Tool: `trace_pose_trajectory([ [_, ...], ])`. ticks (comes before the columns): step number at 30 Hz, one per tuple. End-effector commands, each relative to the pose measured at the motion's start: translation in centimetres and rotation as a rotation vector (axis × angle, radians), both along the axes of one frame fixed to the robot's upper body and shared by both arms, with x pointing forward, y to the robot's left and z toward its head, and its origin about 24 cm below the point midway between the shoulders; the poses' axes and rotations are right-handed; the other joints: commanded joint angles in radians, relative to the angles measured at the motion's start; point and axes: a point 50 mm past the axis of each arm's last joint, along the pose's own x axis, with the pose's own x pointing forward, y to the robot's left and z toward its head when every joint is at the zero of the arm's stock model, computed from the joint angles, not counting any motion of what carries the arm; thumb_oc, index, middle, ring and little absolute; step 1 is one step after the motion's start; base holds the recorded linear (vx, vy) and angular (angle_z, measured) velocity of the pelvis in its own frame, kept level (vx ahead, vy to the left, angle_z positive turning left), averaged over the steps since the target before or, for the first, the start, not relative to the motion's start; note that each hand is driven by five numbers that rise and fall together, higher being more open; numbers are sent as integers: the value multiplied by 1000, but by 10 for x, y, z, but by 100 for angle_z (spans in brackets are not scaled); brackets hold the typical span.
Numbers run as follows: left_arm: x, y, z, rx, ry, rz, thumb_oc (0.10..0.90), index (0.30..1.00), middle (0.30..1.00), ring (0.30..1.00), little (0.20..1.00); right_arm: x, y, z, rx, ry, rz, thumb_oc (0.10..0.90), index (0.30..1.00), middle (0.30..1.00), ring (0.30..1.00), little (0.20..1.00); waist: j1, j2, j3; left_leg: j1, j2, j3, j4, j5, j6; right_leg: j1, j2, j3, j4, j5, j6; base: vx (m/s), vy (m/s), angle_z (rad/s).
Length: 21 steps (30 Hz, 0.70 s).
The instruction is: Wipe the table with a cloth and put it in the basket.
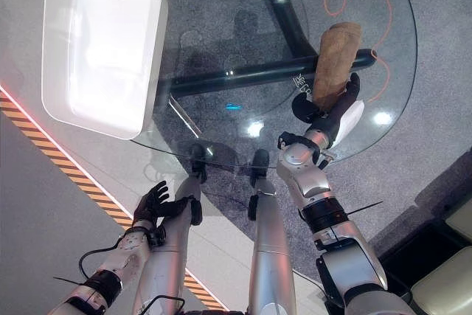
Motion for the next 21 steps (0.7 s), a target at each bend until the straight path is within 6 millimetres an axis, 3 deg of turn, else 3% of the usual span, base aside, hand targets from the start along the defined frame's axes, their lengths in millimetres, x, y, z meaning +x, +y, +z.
trace_pose_trajectory([
  [1, -18, -12, -15, -30, 53, 0, 800, 900, 900, 900, 900, -10, -30, 34, 28, -174, -131, 800, 900, 900, 900, 900, -5, 16, -12, -61, -76, -9, 186, -158, 15, 0, 36, -73, -154, 127, 5, 0, 0, 0],
  [7, -18, -12, -14, -28, 55, 0, 800, 900, 900, 900, 900, -6, -33, 34, 55, -161, -133, 800, 900, 900, 900, 900, -1, 21, -12, -69, -79, -11, 185, -156, 16, -8, 37, -74, -154, 128, 6, 0, 0, 0],
  [9, -18, -13, -14, -29, 56, -1, 800, 900, 900, 900, 900, -5, -33, 34, 54, -159, -130, 723, 834, 834, 834, 823, 1, 22, -12, -72, -79, -13, 185, -157, 16, -12, 36, -74, -152, 128, 6, 0, 0, 0],
  [11, -17, -14, -14, -30, 56, -2, 800, 900, 900, 900, 900, -3, -33, 34, 48, -153, -133, 224, 406, 406, 406, 324, 3, 25, -12, -75, -80, -13, 185, -156, 17, -17, 37, -75, -149, 128, 6, 0, 0, 0],
  [12, -17, -14, -14, -30, 54, -3, 800, 900, 900, 900, 900, -3, -35, 35, 49, -150, -134, 122, 319, 319, 319, 222, 4, 25, -12, -77, -81, -14, 185, -156, 17, -17, 36, -76, -151, 128, 6, 0, 0, 0],
  [21, -15, -15, -11, -31, 45, -7, 800, 900, 900, 900, 900, 1, -34, 35, 18, -112, -113, 100, 300, 300, 300, 200, 9, 27, -12, -85, -83, -16, 181, -154, 17, -27, 36, -79, -150, 128, 7, 0, 0, 0],
])
